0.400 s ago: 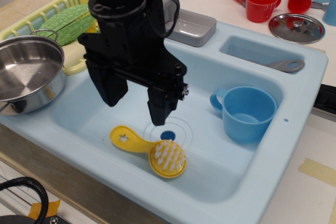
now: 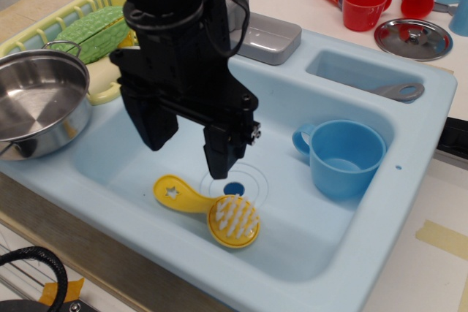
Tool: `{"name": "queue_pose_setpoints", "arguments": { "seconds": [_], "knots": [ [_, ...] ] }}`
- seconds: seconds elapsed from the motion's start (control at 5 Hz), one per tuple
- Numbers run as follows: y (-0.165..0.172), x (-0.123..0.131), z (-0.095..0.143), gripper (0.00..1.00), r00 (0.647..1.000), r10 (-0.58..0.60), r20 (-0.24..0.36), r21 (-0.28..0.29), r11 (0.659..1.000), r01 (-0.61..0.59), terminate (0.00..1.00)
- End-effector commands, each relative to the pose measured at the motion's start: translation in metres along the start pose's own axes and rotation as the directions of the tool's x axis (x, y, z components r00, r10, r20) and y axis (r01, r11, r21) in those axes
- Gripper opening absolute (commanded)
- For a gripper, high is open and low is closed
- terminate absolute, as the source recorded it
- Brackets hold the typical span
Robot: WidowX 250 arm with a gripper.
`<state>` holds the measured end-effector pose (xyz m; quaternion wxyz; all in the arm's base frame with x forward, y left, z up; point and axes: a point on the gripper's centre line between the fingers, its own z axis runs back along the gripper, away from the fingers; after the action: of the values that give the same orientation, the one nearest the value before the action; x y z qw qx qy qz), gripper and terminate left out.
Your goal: Put brush into pot or pan
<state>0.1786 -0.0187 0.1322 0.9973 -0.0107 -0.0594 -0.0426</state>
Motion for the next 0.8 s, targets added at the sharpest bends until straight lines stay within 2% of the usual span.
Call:
{"name": "queue_pose_setpoints", "arguments": {
  "seconds": [0.0, 0.2, 0.6],
  "knots": [
    [-0.011, 0.009, 0.003, 1.0, 0.943, -0.32, 0.094, 0.051, 0.947, 0.316, 0.0],
    [-0.015, 0.008, -0.001, 1.0, 0.849, -0.514, 0.123, 0.06, 0.858, 0.51, 0.0],
    [-0.018, -0.004, -0.021, 1.0, 0.724, -0.667, 0.174, -0.034, 0.731, 0.682, 0.0]
  ]
}}
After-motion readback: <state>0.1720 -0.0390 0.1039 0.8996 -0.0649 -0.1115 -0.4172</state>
